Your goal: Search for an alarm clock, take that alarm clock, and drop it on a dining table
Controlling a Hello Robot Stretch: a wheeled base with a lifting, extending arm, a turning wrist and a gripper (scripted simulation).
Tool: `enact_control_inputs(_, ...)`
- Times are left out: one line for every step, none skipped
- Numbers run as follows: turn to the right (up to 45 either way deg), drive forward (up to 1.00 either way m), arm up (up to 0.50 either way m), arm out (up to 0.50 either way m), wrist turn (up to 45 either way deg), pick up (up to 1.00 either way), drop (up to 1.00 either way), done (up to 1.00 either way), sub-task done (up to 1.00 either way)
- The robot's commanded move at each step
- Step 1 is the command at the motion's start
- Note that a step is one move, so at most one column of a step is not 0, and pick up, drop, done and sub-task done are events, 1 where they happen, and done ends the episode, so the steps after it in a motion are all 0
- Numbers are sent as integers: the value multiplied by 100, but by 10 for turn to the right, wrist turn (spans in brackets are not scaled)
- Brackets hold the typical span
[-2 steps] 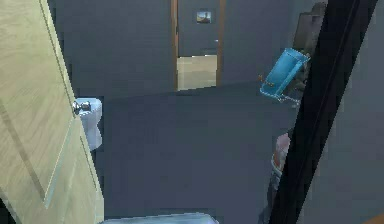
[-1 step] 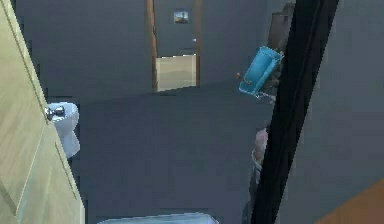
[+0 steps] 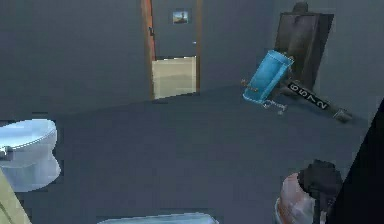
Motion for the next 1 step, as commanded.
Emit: enact_control_inputs(-210, 0, 0, 0, 0, 0, 0, 0, 0)
